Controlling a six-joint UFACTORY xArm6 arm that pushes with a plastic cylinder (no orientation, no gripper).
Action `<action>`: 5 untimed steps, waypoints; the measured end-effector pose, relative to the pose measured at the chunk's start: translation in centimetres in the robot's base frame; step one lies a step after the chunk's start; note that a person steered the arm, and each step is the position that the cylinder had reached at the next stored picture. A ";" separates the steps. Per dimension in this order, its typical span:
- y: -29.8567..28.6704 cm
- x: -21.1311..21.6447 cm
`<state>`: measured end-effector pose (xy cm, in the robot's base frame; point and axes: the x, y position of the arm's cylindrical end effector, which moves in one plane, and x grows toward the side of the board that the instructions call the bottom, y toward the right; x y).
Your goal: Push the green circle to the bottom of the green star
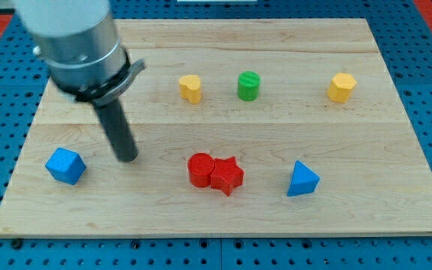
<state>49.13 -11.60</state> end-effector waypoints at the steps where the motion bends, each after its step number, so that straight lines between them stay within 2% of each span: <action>1: 5.7 -2.1; 3: 11.9 -7.5; 4: 17.0 -7.9; 5: 18.3 -11.1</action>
<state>38.07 6.70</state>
